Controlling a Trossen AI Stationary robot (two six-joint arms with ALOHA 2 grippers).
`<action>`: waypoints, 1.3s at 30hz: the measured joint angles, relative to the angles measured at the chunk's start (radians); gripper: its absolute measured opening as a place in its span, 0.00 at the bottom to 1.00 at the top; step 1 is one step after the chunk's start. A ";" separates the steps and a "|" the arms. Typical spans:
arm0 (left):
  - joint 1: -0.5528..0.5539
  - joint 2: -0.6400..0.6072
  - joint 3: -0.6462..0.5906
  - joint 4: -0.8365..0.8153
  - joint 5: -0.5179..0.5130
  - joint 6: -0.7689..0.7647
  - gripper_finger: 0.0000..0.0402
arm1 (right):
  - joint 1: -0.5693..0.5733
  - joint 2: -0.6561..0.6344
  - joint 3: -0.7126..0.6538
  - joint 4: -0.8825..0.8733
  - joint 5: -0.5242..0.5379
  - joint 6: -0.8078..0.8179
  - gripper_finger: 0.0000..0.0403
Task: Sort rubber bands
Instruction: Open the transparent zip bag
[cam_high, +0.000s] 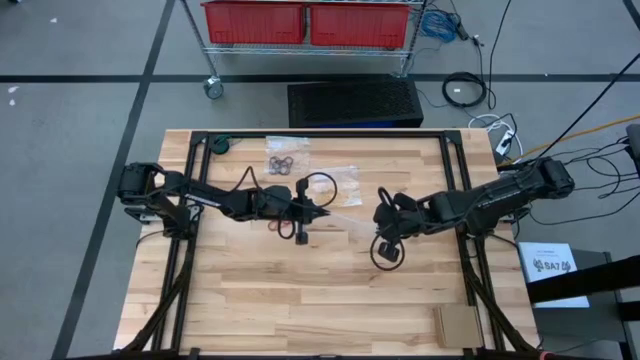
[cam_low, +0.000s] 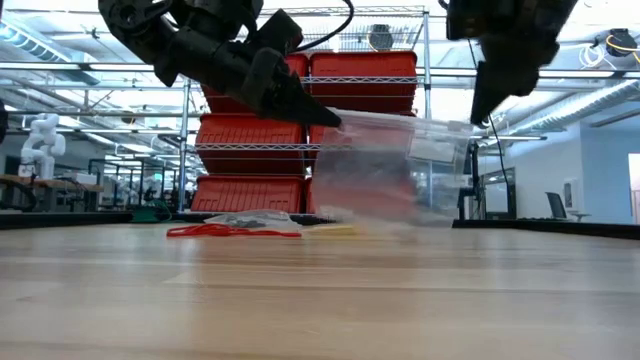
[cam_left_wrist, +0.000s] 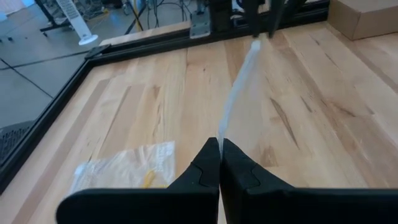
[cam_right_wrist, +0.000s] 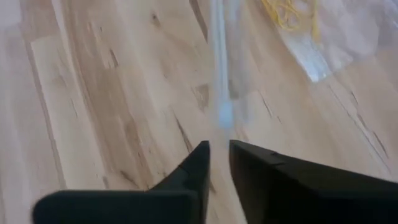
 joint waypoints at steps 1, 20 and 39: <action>0.000 0.000 0.000 0.000 0.000 0.000 0.00 | 0.000 0.001 0.016 -0.009 -0.001 -0.001 0.17; -0.001 0.000 0.000 0.006 0.031 -0.001 0.00 | -0.044 0.175 0.136 0.225 0.129 -0.379 0.03; -0.001 0.000 0.001 -0.010 0.033 -0.001 0.00 | -0.027 0.193 0.137 0.256 0.267 -0.390 0.00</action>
